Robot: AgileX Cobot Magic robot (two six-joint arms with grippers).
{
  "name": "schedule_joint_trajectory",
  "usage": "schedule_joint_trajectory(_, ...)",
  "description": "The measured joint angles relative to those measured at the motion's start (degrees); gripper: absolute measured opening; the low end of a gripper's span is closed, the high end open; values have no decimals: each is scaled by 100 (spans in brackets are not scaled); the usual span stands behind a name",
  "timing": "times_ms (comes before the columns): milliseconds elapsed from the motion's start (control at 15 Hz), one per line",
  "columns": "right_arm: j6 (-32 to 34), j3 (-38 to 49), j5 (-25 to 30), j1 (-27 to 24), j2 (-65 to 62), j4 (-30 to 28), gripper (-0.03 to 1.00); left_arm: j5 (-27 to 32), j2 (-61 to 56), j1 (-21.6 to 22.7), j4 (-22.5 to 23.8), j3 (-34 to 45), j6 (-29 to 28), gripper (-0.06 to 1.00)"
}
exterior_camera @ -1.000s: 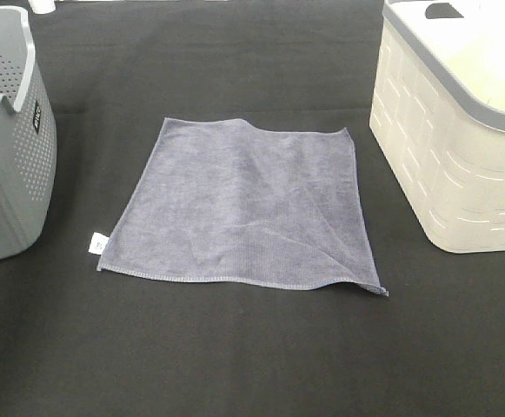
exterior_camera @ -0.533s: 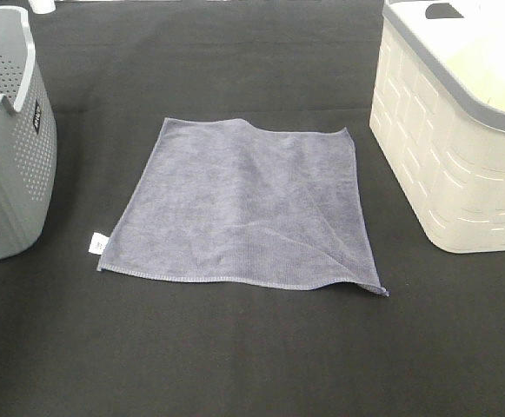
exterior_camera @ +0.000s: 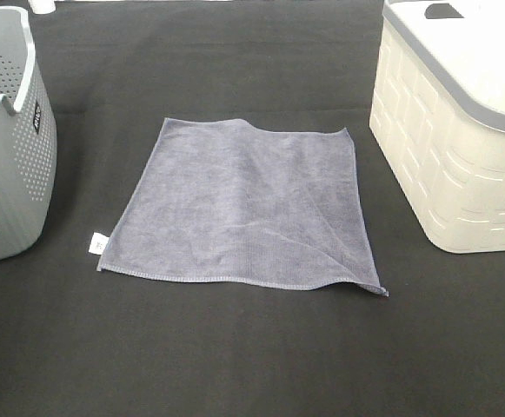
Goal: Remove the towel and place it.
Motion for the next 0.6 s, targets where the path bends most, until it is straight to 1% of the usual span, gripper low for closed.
schedule_joint_trajectory(200,-23,934,-17,0,-1037,441,71,-46,-1421,0,0,1346,0,72)
schedule_joint_trajectory(267,-52,1209,-23,0,-1318,607,71,-57,-1822,0,0,1690,0,72)
schedule_joint_trajectory(400,-292,1770,-34,0,-1919,871,71,-57,-2607,0,-74,2194,0,72)
schedule_joint_trajectory(600,-997,2469,-92,0,-2636,1220,71,-29,-3501,0,-367,2613,92,72)
